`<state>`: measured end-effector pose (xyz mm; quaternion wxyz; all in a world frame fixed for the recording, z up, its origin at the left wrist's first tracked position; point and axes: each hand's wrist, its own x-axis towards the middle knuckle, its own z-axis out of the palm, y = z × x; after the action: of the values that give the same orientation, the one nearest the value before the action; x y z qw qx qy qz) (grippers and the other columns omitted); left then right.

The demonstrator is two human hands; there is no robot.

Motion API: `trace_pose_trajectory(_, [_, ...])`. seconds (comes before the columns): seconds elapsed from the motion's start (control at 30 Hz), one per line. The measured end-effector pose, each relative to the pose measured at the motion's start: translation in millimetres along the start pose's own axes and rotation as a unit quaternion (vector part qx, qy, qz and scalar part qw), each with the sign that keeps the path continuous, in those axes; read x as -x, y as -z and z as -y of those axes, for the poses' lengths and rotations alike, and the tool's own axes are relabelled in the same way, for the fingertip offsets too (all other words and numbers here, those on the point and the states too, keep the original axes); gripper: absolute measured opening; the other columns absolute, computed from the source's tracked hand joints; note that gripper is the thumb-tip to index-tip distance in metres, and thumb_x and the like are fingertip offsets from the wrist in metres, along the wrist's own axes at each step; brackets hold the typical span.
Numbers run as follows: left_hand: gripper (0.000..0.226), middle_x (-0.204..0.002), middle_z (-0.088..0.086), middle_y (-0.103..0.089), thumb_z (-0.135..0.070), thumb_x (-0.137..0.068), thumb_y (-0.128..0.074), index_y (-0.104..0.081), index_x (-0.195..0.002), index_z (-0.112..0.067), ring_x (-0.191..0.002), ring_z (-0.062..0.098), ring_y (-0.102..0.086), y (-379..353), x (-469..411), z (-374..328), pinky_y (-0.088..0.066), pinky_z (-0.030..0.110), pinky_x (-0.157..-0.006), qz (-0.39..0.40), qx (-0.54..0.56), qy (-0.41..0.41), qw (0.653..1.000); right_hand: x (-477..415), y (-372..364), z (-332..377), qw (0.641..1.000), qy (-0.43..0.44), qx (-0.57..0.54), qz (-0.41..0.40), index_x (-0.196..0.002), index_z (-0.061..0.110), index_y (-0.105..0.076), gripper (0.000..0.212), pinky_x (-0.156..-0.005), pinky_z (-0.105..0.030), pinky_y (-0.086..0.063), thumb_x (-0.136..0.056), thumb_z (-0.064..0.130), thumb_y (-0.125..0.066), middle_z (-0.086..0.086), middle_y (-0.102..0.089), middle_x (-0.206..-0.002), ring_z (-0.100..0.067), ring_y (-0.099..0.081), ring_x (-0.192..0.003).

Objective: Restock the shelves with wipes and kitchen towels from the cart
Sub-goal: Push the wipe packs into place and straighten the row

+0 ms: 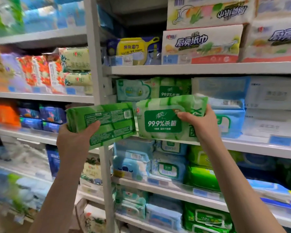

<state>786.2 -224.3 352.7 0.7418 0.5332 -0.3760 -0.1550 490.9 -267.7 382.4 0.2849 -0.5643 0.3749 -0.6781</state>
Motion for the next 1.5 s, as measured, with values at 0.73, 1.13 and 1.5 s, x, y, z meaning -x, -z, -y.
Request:
trace_pose_trajectory(0.73, [0.045, -0.093, -0.006, -0.064, -0.028, -0.071, -0.081, -0.059, -0.108, -0.013, -0.085, 0.011, -0.063, -57, -88, 26, -0.048, 0.023, -0.065, 0.068, 0.068, -0.059, 0.994, -108, -39, -70, 0.96, 0.089, 0.262, 0.038, -0.125, 0.018, -0.043, 0.066, -0.088, -0.022, -0.048, -0.073, 0.022, -0.082, 0.011, -0.056, -0.107, -0.006, -0.056, -0.096])
trace_pose_trajectory(1.13, [0.055, -0.102, 0.003, -0.066, -0.035, -0.066, -0.083, -0.06, -0.11, -0.013, -0.093, 0.02, -0.066, -77, -108, 38, -0.056, 0.037, -0.075, 0.137, 0.078, -0.047, 0.986, -105, -72, -69, 0.759, 0.168, 0.628, 0.0, -0.142, 0.024, -0.04, 0.096, -0.112, -0.05, -0.021, -0.06, 0.054, -0.082, -0.009, -0.032, -0.149, -0.036, -0.018, -0.138])
trace_pose_trajectory(1.5, [0.042, -0.1, -0.003, -0.065, -0.024, -0.075, -0.078, -0.058, -0.111, -0.014, -0.091, 0.013, -0.065, -79, -118, 38, -0.052, 0.027, -0.069, 0.154, 0.111, -0.045, 0.981, -93, -64, -90, 0.801, 0.197, 0.557, -0.102, -0.125, 0.011, -0.058, 0.084, -0.093, -0.048, -0.042, -0.053, 0.038, -0.091, -0.014, -0.053, -0.127, -0.04, -0.038, -0.122])
